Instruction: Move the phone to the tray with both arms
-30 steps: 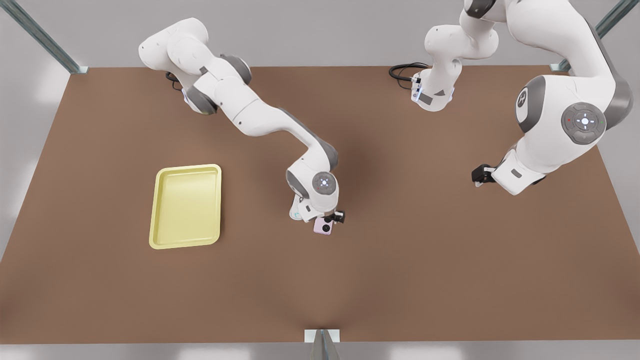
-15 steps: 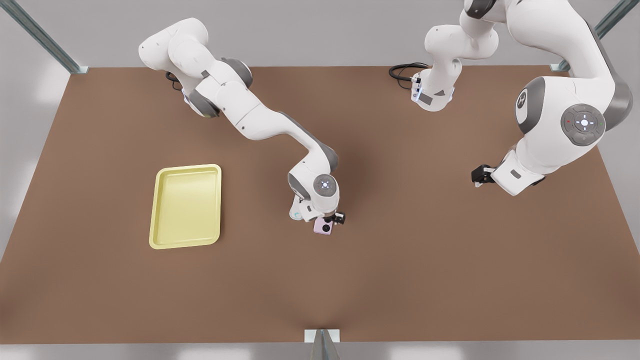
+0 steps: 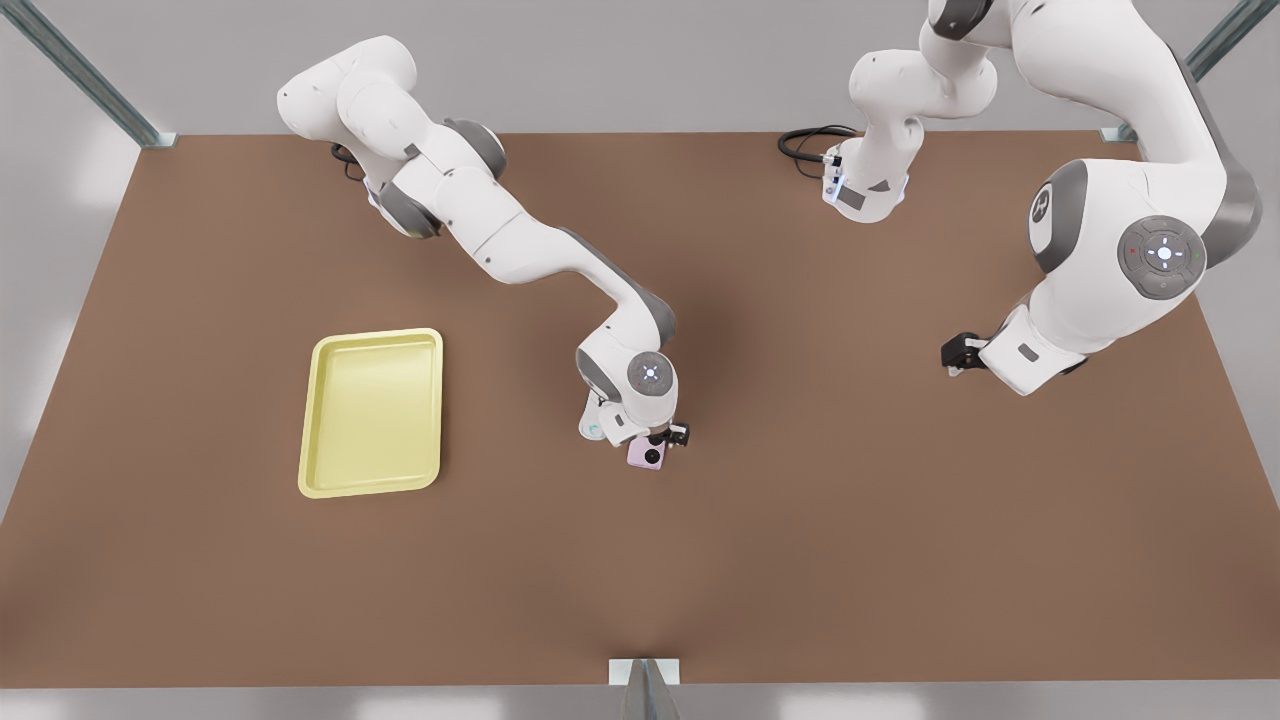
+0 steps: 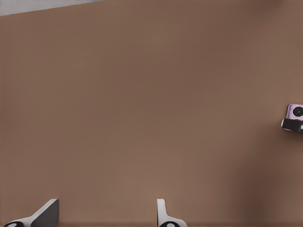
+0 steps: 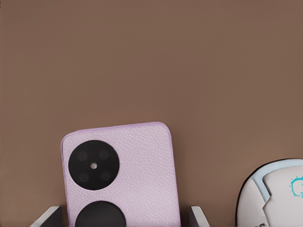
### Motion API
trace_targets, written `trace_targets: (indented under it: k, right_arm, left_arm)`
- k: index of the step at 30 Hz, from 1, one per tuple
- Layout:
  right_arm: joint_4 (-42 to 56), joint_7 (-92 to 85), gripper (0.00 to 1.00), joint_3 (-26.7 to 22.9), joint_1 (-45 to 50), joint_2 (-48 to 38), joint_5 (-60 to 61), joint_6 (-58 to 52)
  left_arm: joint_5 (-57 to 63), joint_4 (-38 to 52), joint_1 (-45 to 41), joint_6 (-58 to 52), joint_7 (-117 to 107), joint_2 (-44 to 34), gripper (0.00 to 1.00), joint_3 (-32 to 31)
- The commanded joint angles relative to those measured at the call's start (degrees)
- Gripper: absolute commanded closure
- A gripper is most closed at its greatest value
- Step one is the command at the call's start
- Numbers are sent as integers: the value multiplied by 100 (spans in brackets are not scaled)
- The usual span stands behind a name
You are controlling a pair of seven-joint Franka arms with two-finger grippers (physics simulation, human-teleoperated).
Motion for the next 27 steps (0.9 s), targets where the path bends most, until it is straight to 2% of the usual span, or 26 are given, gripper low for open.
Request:
trace_targets:
  k: [1,9,15,27]
  right_arm:
    - [12,-245,0,43,1,-13,11,9]
    - [3,-368,0,78,-8,31,11,17]
    - [21,-368,10,78,-8,57,11,17]
    - [21,-368,14,78,-17,48,11,0]
  left_arm:
    - [4,3,0,-2,24,-7,0,0]
    - [4,12,0,-2,24,-7,0,0]
    - [4,12,0,-2,24,-7,0,-9]
    - [4,12,0,-2,15,-15,0,-9]
